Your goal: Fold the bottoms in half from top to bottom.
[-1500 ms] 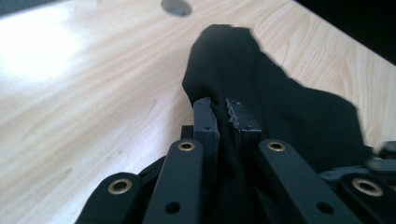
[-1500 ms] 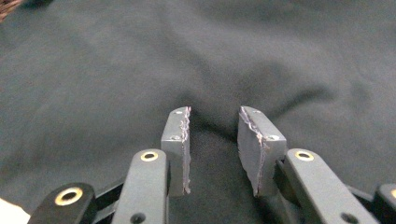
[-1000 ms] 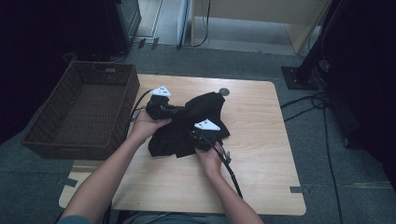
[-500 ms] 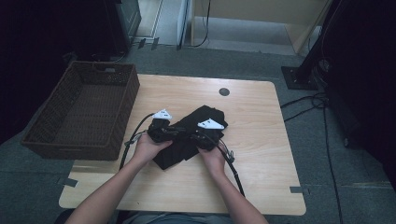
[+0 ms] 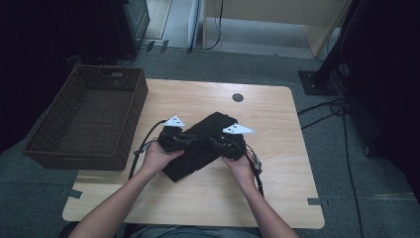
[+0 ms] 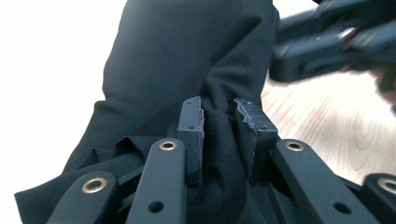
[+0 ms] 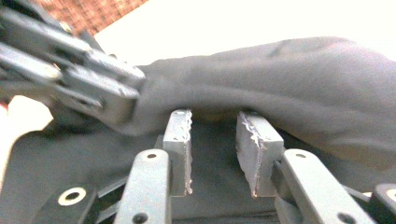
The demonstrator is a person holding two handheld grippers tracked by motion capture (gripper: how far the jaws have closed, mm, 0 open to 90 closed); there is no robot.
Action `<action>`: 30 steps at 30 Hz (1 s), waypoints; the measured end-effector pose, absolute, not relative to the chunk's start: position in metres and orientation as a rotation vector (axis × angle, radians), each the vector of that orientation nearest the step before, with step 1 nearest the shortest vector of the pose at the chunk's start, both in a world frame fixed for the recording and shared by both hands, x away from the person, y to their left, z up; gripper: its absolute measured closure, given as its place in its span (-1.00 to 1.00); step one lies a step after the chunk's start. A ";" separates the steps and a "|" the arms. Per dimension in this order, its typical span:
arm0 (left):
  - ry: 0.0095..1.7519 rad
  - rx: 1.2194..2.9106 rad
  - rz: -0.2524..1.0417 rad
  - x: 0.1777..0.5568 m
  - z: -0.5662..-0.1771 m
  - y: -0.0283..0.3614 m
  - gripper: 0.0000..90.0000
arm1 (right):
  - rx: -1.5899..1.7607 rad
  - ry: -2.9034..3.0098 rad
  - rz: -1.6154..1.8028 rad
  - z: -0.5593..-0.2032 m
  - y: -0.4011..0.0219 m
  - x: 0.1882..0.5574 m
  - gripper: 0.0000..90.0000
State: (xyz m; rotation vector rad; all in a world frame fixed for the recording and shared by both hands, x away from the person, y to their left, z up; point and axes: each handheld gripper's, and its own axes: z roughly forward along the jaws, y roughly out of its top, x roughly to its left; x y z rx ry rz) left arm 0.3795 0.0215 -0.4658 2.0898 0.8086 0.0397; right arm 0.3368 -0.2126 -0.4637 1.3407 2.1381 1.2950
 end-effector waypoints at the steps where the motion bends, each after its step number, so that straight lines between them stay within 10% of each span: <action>1: 0.807 2.096 0.030 0.380 -0.465 0.021 0.60 | 1.332 2.131 1.305 -0.460 -0.213 0.337 0.53; 20: 0.812 2.066 -0.023 0.384 -0.427 0.035 0.33 | 1.393 2.239 1.221 -0.499 -0.197 0.360 0.59; 30: 0.871 2.123 0.020 0.400 -0.436 0.043 0.56 | 1.354 2.247 1.216 -0.505 -0.201 0.345 0.51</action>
